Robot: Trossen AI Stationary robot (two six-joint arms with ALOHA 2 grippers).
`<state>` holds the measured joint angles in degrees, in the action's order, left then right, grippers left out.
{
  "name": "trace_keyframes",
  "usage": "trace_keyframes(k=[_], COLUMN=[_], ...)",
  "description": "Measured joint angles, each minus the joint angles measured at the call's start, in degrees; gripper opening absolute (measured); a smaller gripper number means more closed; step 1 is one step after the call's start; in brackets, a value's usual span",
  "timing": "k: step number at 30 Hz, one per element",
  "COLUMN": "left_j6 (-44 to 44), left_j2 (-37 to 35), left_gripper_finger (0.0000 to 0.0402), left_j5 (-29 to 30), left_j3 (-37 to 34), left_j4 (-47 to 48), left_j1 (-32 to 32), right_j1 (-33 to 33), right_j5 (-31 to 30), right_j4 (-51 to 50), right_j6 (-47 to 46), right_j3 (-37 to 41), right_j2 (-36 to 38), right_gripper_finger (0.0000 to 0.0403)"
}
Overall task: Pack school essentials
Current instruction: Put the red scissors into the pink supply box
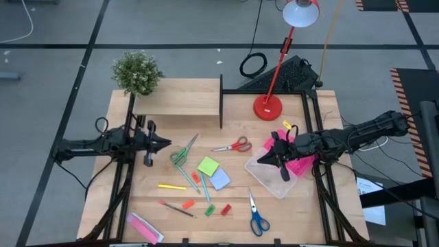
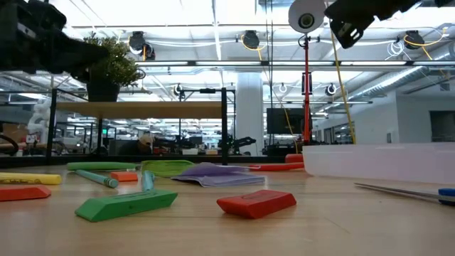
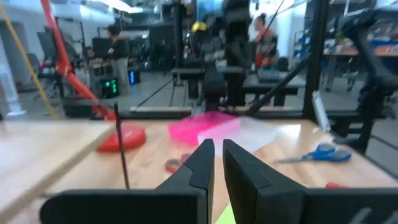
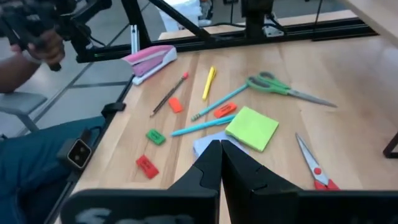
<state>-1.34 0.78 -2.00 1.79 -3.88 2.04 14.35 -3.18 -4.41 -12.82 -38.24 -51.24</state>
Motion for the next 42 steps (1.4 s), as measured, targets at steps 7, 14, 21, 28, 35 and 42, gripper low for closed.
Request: trace_keyframes(k=[7, 14, 21, 28, 35, 42], left_j6=[-1.7, -3.3, -3.0, 1.1, -0.3, -3.0], left_j2=[1.9, 10.9, 23.2, 31.8, 38.7, 41.8], left_gripper_finger=[0.0037, 0.0037, 0.0037, 0.0037, 0.0037, 0.0037], left_j5=[-0.5, 0.5, 0.6, -0.4, -3.1, -3.1], left_j3=[9.3, 22.3, 35.1, 37.2, 37.2, 38.2], left_j4=[-0.3, 6.5, 17.8, 22.9, 24.0, 23.9], left_j1=[-2.8, -4.5, -4.5, -4.6, -4.6, -4.6], right_j1=[-0.4, -0.4, -0.4, -0.4, -0.4, -1.8], right_j5=[-1.5, -1.5, -1.6, -3.2, -5.7, -11.7], right_j4=[-0.1, -0.2, -0.2, -0.4, 0.0, -0.1], right_j6=[0.0, 0.6, 0.5, 0.7, 0.1, -1.0], right_j3=[0.3, 0.3, 0.3, 0.3, 0.3, 0.3], right_j2=[0.0, 0.0, 0.0, 0.0, -2.2, -6.3], right_gripper_finger=[0.0000, 0.0000, 0.0000, 0.0000, 0.0000, 0.0000])
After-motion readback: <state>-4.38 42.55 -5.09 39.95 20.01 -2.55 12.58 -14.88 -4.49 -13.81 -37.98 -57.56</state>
